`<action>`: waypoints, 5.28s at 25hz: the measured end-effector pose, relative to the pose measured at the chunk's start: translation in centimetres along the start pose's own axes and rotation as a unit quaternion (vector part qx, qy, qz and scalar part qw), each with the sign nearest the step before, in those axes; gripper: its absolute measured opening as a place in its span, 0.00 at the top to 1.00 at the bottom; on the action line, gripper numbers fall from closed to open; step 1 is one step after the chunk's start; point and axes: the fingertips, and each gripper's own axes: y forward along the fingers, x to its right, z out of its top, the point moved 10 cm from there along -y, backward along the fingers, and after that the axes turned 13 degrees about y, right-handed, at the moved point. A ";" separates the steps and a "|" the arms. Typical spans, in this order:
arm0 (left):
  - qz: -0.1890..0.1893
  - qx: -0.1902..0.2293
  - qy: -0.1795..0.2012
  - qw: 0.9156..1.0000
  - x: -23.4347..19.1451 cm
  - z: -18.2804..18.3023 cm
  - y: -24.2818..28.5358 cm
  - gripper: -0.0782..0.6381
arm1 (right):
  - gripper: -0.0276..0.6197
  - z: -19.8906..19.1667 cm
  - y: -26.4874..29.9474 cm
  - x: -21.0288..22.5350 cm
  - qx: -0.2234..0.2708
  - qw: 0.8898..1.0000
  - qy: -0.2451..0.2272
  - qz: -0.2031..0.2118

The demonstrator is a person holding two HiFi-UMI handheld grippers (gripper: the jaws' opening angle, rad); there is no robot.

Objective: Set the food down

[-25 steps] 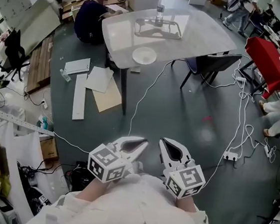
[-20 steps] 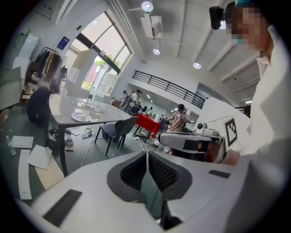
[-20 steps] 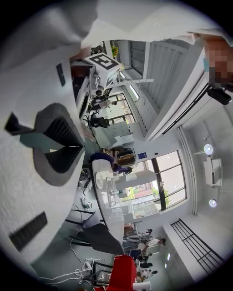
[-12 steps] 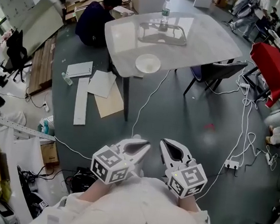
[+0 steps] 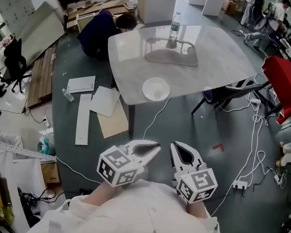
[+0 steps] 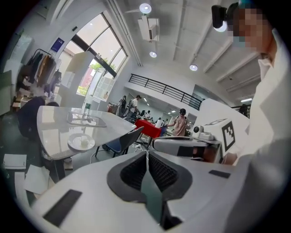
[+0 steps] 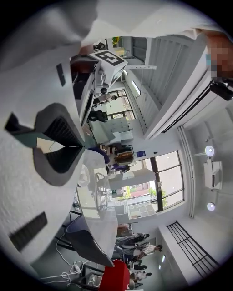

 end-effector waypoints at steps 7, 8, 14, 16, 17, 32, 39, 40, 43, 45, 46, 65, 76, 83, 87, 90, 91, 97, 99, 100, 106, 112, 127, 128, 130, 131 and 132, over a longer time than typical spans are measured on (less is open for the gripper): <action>-0.004 0.002 0.011 1.000 -6.7 2.1 2.0 0.85 | 0.95 3.3 6.0 2.3 -0.001 1.000 -0.006 -0.013; -0.004 0.001 0.014 1.000 -7.6 2.2 2.4 0.85 | 0.95 3.6 6.9 2.6 -0.002 1.000 -0.007 -0.009; -0.031 -0.011 0.023 0.999 -12.1 3.2 4.7 0.85 | 0.95 5.6 11.2 4.4 0.007 1.000 -0.004 -0.007; -0.032 -0.010 0.025 0.999 -13.1 3.5 5.1 0.85 | 0.95 6.0 12.0 5.1 0.012 1.000 0.004 -0.016; -0.034 -0.011 0.023 0.999 -13.6 3.6 5.3 0.85 | 0.95 6.0 12.3 5.4 0.013 1.000 0.009 -0.021; -0.050 -0.018 -0.025 0.998 -16.8 3.4 8.8 0.85 | 0.95 6.1 13.4 10.7 -0.016 0.995 0.051 -0.080; -0.012 -0.012 -0.044 0.999 -20.2 4.3 10.6 0.85 | 0.95 8.3 18.1 12.6 -0.048 0.998 0.029 -0.032; -0.007 -0.011 -0.048 0.999 -20.9 4.5 11.1 0.85 | 0.95 8.6 18.7 13.1 -0.052 0.998 0.027 -0.025; 0.008 -0.011 -0.054 0.998 -22.9 5.3 12.9 0.85 | 0.95 9.7 20.4 14.9 -0.075 0.997 0.021 0.002; 0.015 -0.014 -0.054 0.998 -24.0 6.2 14.2 0.85 | 0.95 10.5 21.5 16.0 -0.091 0.995 0.016 0.025; 0.018 -0.016 -0.054 0.998 -24.5 6.7 14.7 0.85 | 0.95 11.0 21.9 16.5 -0.096 0.995 0.013 0.031; 0.070 0.002 -0.096 0.993 -28.0 10.0 21.4 0.85 | 0.95 14.7 26.7 25.2 -0.131 0.988 0.006 0.082; 0.109 -0.014 -0.121 0.987 -29.1 8.3 17.7 0.85 | 0.95 13.1 28.0 23.6 -0.120 0.988 0.044 0.091; 0.115 -0.044 -0.125 0.985 -30.5 7.9 15.9 0.85 | 0.95 12.8 28.5 22.8 -0.121 0.988 0.063 0.066; 0.111 -0.050 -0.129 0.984 -31.0 8.0 15.5 0.85 | 0.95 12.3 29.0 22.6 -0.134 0.986 0.074 0.060; 0.117 -0.063 -0.136 0.982 -31.3 7.5 15.3 0.85 | 0.95 11.8 29.4 22.4 -0.145 0.984 0.079 0.061; 0.117 -0.066 -0.140 0.981 -31.3 7.3 15.2 0.85 | 0.95 11.6 29.4 22.4 -0.148 0.984 0.082 0.062; 0.129 -0.087 -0.166 0.974 -31.8 5.4 14.6 0.85 | 0.95 10.2 30.1 22.5 -0.167 0.979 0.099 0.059; 0.136 -0.093 -0.178 0.970 -32.0 4.9 14.3 0.85 | 0.95 9.8 30.3 22.5 -0.176 0.977 0.104 0.055; 0.139 -0.095 -0.185 0.968 -32.0 4.5 14.2 0.85 | 0.95 9.5 30.3 22.5 -0.181 0.976 0.109 0.051; 0.158 -0.102 -0.227 0.956 -32.5 1.5 13.7 0.85 | 0.95 7.6 30.6 22.6 -0.213 0.969 0.118 0.044; 0.153 -0.141 -0.258 0.944 -32.6 -1.9 13.5 0.85 | 0.95 6.2 31.1 22.5 -0.239 0.962 0.123 0.034; 0.152 -0.157 -0.325 0.920 -31.6 -6.9 13.6 0.85 | 0.95 2.0 31.0 22.9 -0.284 0.945 0.165 0.002; 0.154 -0.156 -0.327 0.919 -31.7 -7.0 13.7 0.85 | 0.95 1.8 31.0 22.9 -0.285 0.944 0.169 0.002; 0.159 -0.155 -0.330 0.918 -31.8 -7.4 13.6 0.85 | 0.95 1.3 30.9 22.6 -0.287 0.941 0.181 0.002; 0.162 -0.154 -0.331 0.917 -31.8 -7.5 13.6 0.85 | 0.95 1.0 30.9 22.5 -0.288 0.940 0.184 0.002; 0.163 -0.154 -0.332 0.916 -31.8 -7.6 13.5 0.85 | 0.95 0.7 30.8 22.5 -0.290 0.939 0.186 0.001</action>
